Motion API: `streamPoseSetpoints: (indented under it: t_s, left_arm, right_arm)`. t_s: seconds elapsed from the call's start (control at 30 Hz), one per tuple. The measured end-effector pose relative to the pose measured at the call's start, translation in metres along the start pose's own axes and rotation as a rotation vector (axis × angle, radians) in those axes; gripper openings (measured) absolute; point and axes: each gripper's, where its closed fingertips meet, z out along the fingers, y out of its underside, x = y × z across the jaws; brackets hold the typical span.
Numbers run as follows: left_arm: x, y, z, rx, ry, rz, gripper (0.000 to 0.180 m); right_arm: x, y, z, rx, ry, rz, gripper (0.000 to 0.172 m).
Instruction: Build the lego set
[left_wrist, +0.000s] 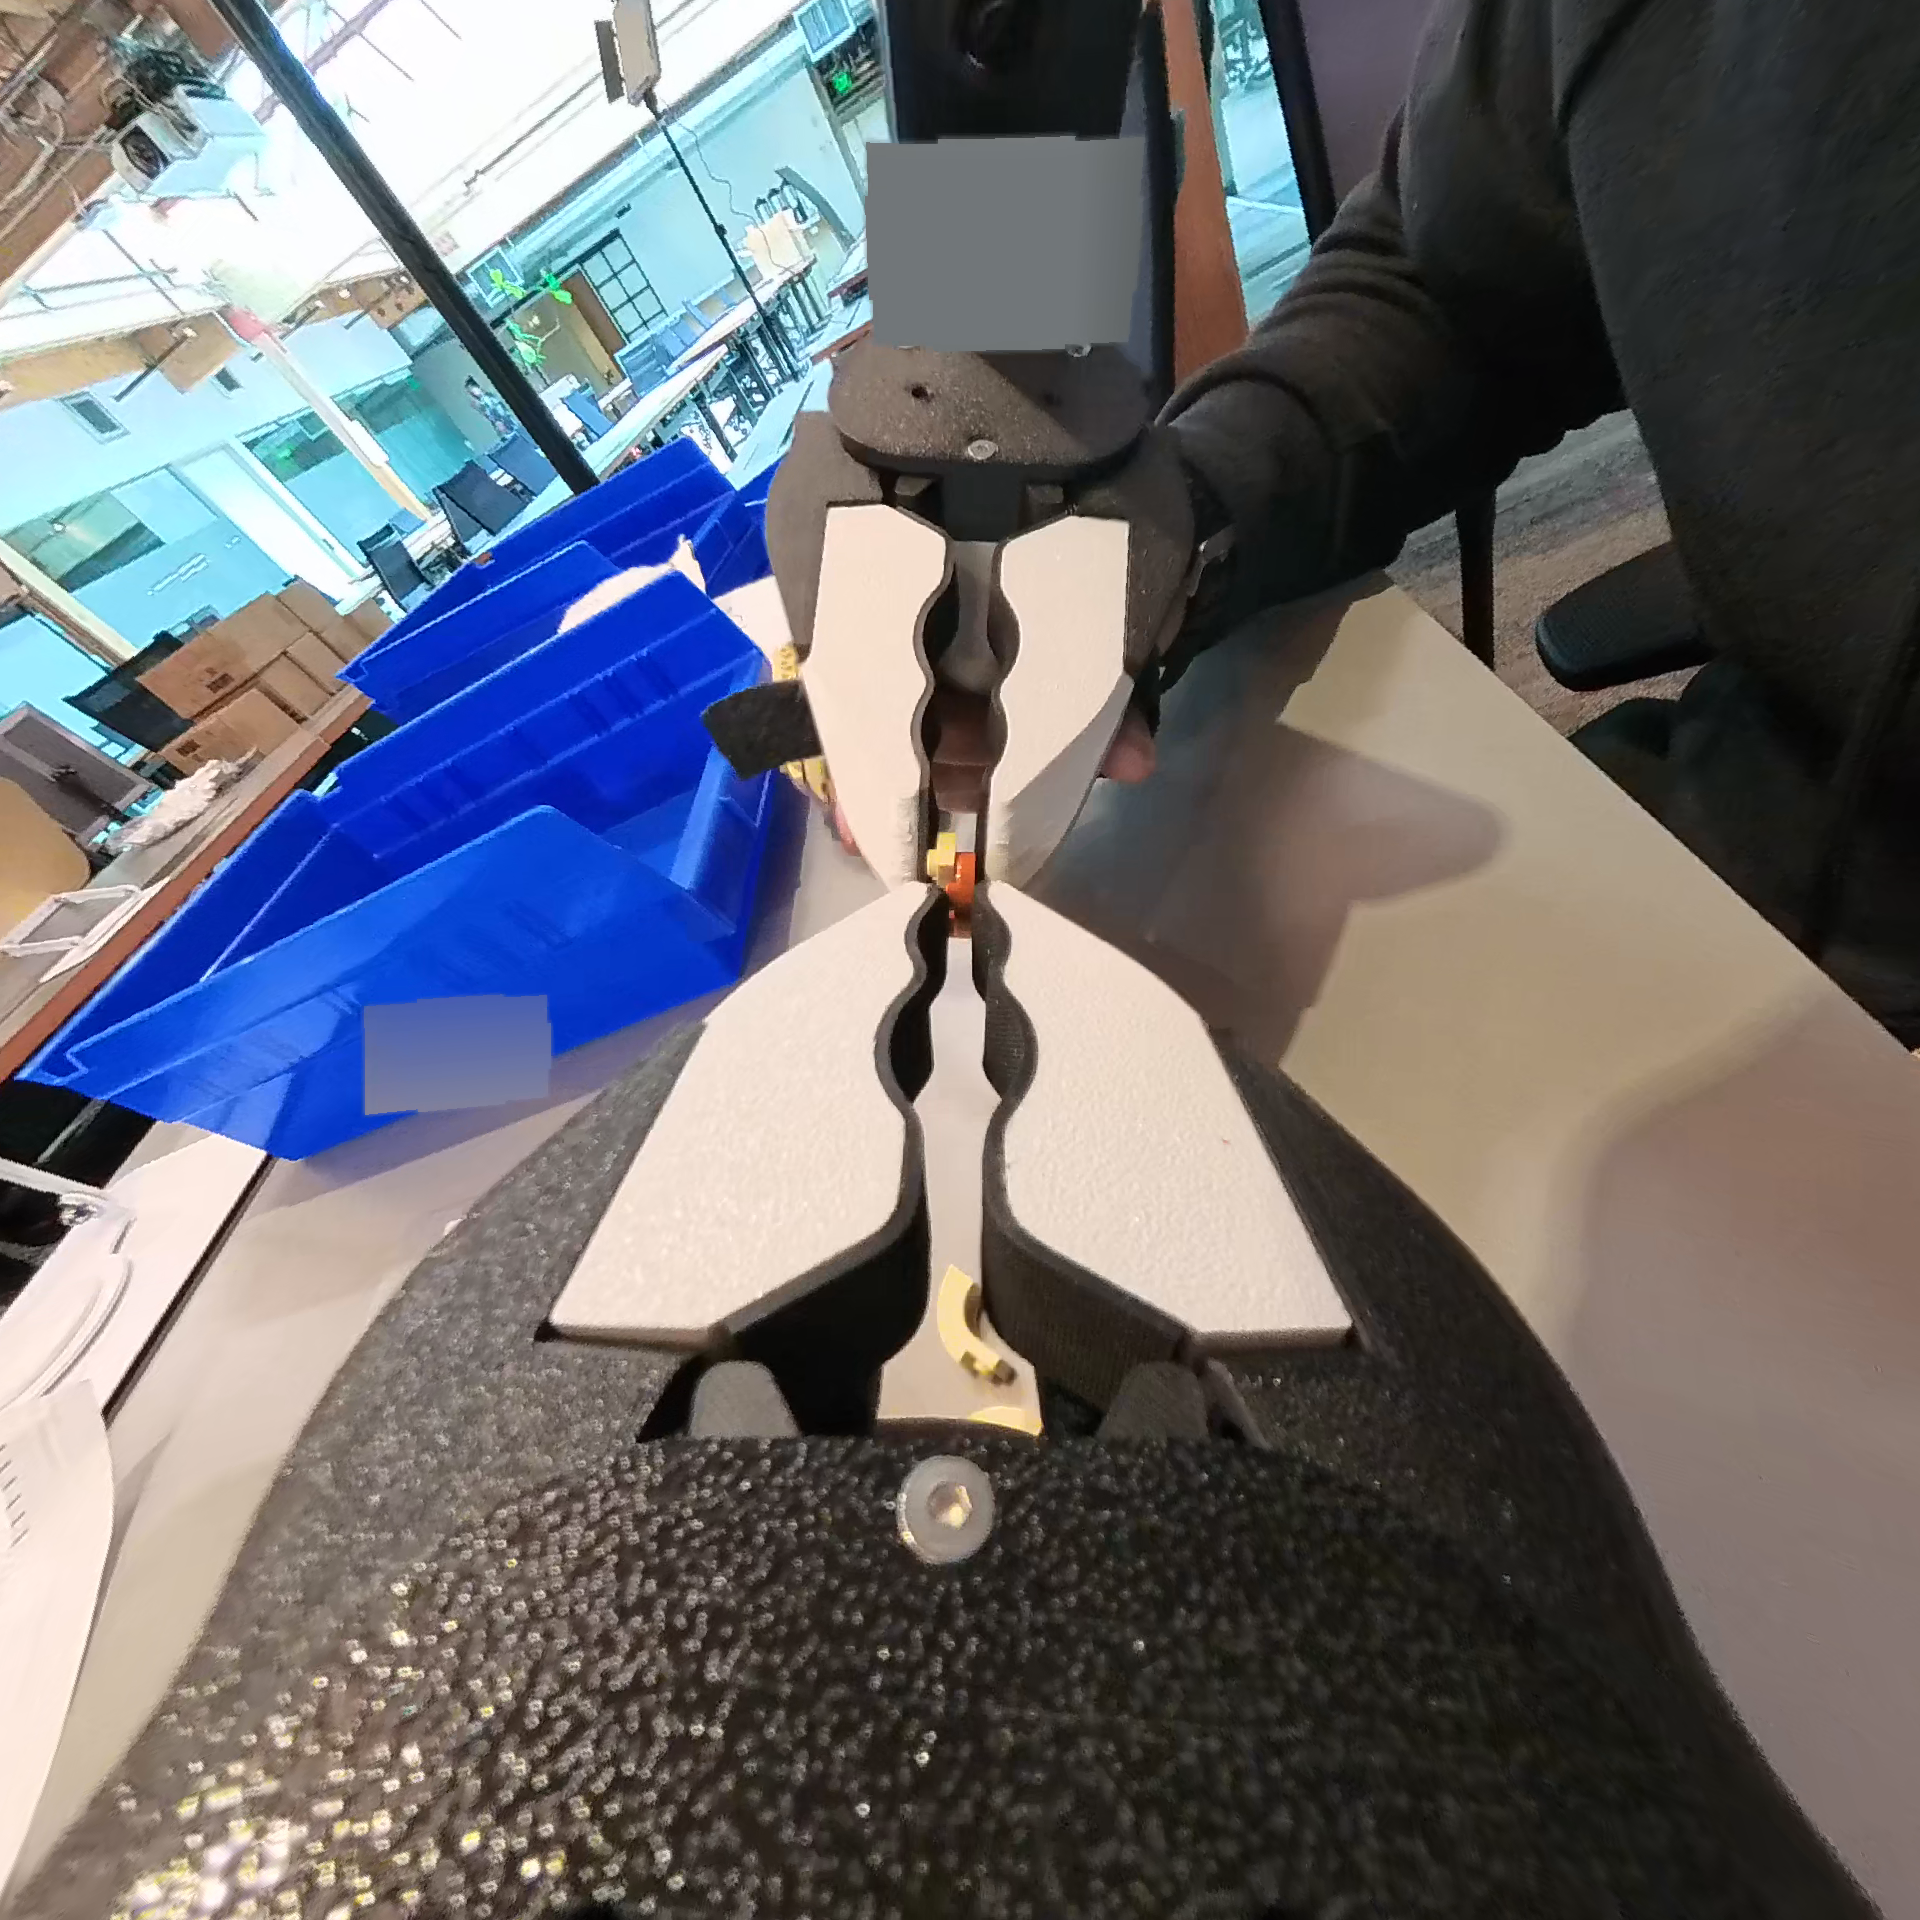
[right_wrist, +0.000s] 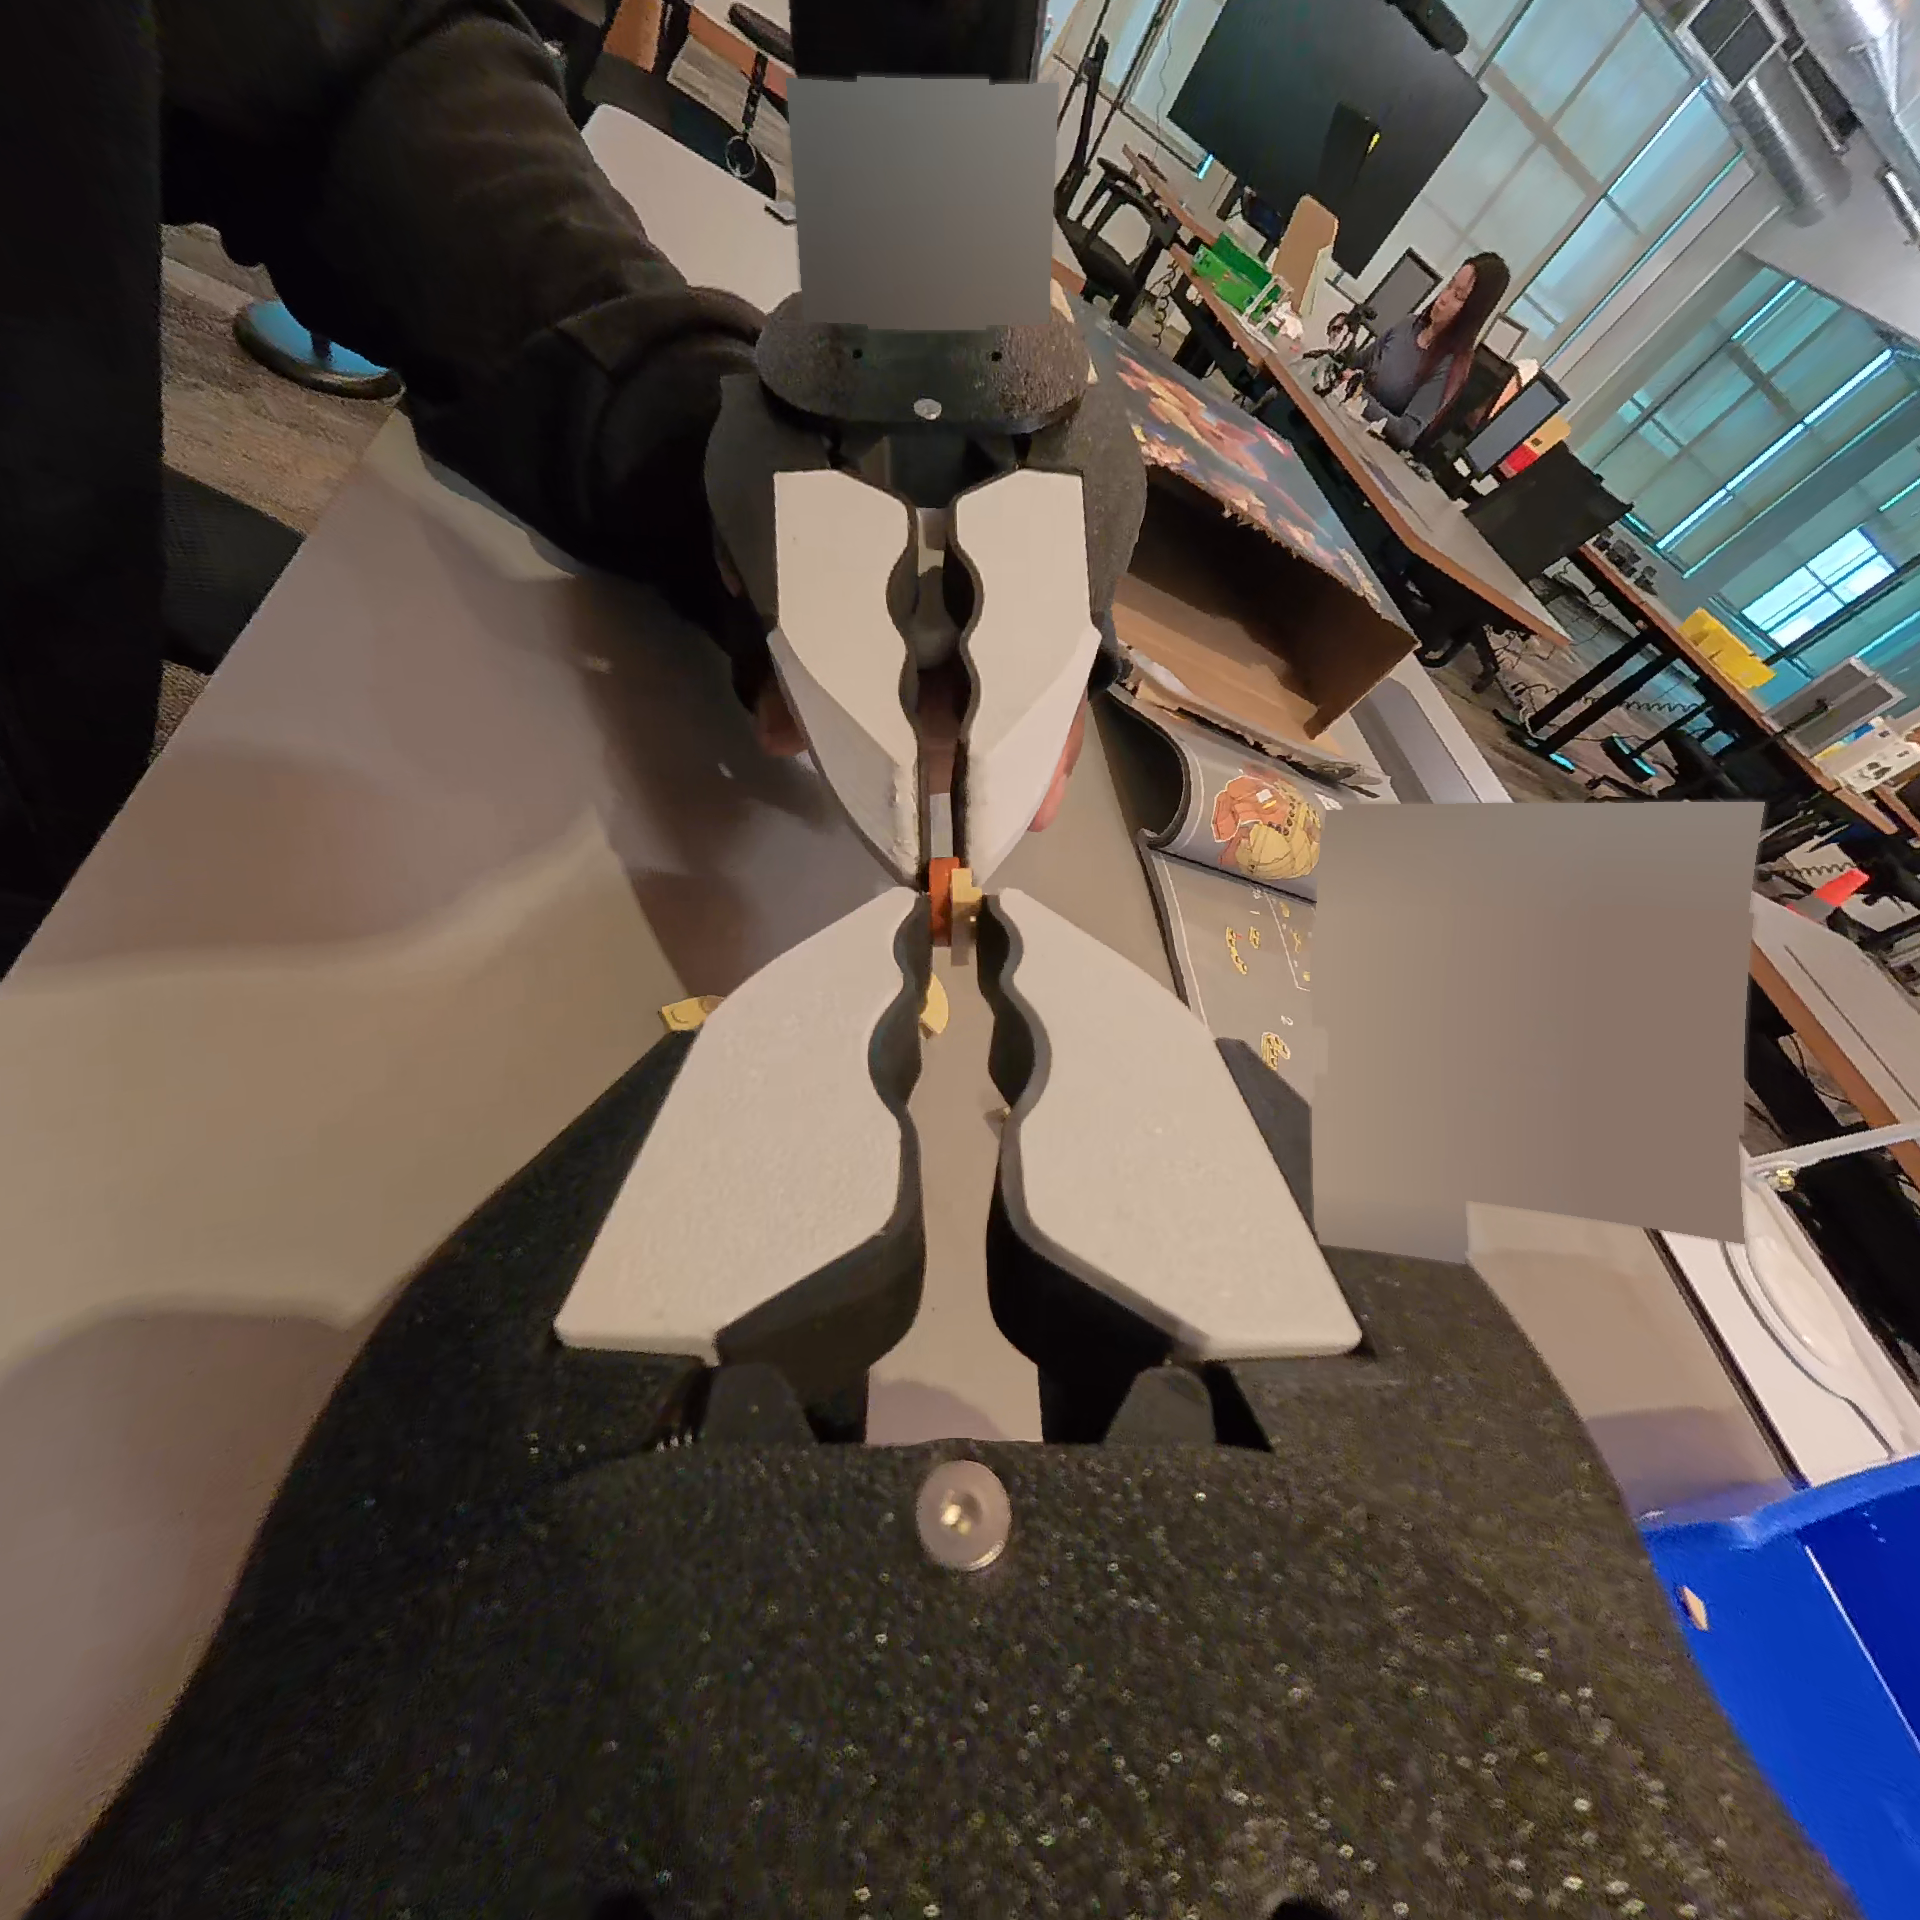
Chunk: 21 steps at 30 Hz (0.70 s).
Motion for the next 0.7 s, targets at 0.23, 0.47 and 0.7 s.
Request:
streamPoseSetpoints:
  t_s: [0.23, 0.47, 0.7]
  left_arm:
    - [0.003, -0.003, 0.002, 0.018, 0.005, 0.005, 0.004]
    - [-0.002, -0.003, 0.001, 0.003, -0.042, 0.051, 0.004]
    - [-0.003, -0.001, 0.002, -0.02, -0.051, 0.067, 0.004]
  right_arm:
    - [-0.003, -0.001, -0.003, -0.004, -0.011, -0.038, 0.008]
    - [0.002, -0.002, -0.002, 0.013, 0.032, -0.053, 0.008]
    - [0.009, 0.005, -0.001, 0.002, 0.092, -0.065, 0.023]
